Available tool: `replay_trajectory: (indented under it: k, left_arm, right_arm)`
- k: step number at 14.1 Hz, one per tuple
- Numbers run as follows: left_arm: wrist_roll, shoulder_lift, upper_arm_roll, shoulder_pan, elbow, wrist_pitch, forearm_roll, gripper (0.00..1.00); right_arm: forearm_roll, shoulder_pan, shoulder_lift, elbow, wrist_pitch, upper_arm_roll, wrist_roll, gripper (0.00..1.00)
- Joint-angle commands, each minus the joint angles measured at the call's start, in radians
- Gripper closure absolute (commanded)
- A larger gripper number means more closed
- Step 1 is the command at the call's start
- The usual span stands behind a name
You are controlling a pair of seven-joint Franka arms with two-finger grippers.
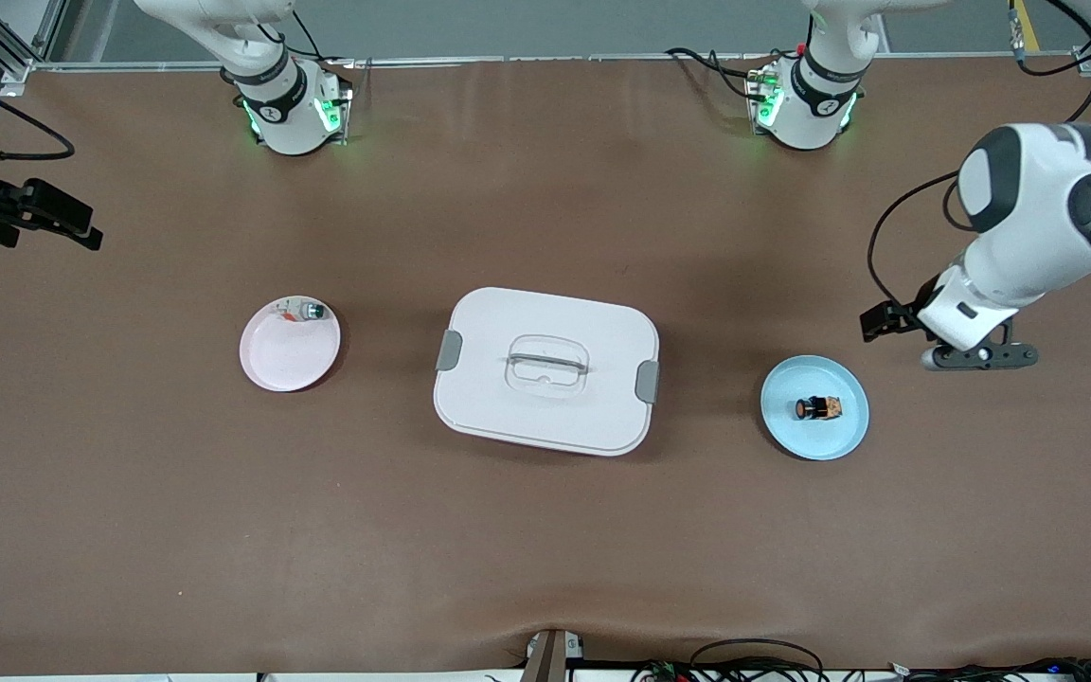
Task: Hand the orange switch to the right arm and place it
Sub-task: 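Reach the left gripper down to the orange switch on the blue plate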
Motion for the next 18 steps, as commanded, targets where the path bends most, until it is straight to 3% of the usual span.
replay_trajectory:
  k: [1,8,18]
  left_arm:
    - [0.009,0.088,-0.015,-0.002,0.009,0.096,0.018,0.00]
    - [0.003,0.246,-0.015,-0.003,0.029,0.250,0.017,0.00]
    - [-0.022,0.339,-0.016,-0.008,0.098,0.301,0.001,0.00]
  right_arm:
    - [0.005,-0.011,0.002,0.010,-0.016,0.006,0.007,0.00]
    - [0.005,-0.010,0.002,0.010,-0.018,0.007,0.004,0.00]
    - [0.005,-0.011,0.002,0.009,-0.018,0.006,0.004,0.00]
